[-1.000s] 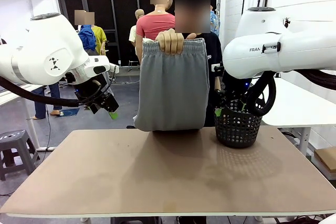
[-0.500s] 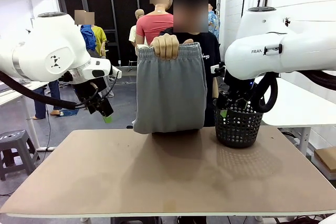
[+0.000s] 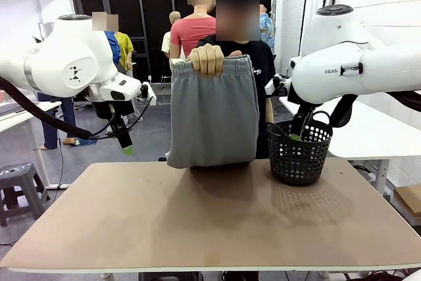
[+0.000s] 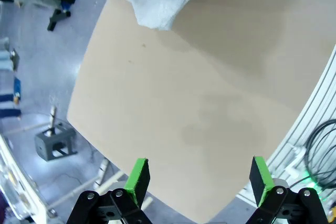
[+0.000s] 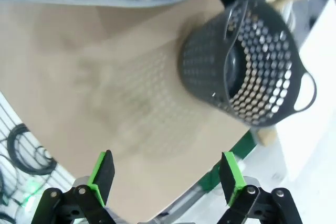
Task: Fold the training pants.
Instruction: Grab both ends of the Training pants handed by a person.
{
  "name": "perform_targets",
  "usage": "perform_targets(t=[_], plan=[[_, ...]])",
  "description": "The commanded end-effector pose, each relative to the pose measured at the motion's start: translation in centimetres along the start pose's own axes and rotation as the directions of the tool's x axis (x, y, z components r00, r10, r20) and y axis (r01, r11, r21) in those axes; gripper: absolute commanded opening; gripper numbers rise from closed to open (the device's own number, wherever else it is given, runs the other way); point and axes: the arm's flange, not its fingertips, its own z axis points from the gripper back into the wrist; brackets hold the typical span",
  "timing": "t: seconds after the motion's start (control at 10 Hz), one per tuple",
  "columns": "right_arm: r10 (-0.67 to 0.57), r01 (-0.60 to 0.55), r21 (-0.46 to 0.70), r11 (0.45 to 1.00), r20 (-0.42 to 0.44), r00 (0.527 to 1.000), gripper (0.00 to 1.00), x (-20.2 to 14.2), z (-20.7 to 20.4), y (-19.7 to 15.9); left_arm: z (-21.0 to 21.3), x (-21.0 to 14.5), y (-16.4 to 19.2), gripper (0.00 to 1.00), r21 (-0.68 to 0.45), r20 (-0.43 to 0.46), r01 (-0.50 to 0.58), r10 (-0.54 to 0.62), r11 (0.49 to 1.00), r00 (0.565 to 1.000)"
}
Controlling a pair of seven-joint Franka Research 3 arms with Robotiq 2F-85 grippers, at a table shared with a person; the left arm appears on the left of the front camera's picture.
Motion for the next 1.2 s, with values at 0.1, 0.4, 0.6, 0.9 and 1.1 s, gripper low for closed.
perform_targets(t=[0.1, 0.4, 0.6, 0.9, 1.1], plan=[[0.229, -0.230, 0.038, 0.972, 0.025, 0.973, 1.00, -0.5, -0.8, -1.4, -0.7, 0.1, 1.7, 1.00, -0.007, 0.046, 0.135, -0.135, 0.991, 0.990], [0.231, -0.231, 0.026, 0.973, -0.043, 0.972, 1.00, -0.3, -0.7, -1.1, -0.8, 0.0, 1.3, 1.00, -0.004, 0.033, 0.123, -0.123, 0.992, 0.992], [0.253, -0.254, 0.056, 0.966, 0.008, 0.967, 1.00, -0.6, -1.4, -0.8, -0.8, 0.0, 1.3, 1.00, -0.004, 0.033, 0.123, -0.123, 0.992, 0.992], [0.253, -0.254, 0.056, 0.966, 0.008, 0.967, 1.00, -0.6, -1.4, -0.8, -0.8, 0.0, 1.3, 1.00, -0.004, 0.033, 0.123, -0.123, 0.992, 0.992], [0.311, -0.313, 0.077, 0.947, 0.038, 0.950, 1.00, -0.4, -3.3, -1.8, -2.6, 0.0, 2.6, 1.00, -0.006, 0.084, 0.226, -0.224, 0.974, 0.971]])
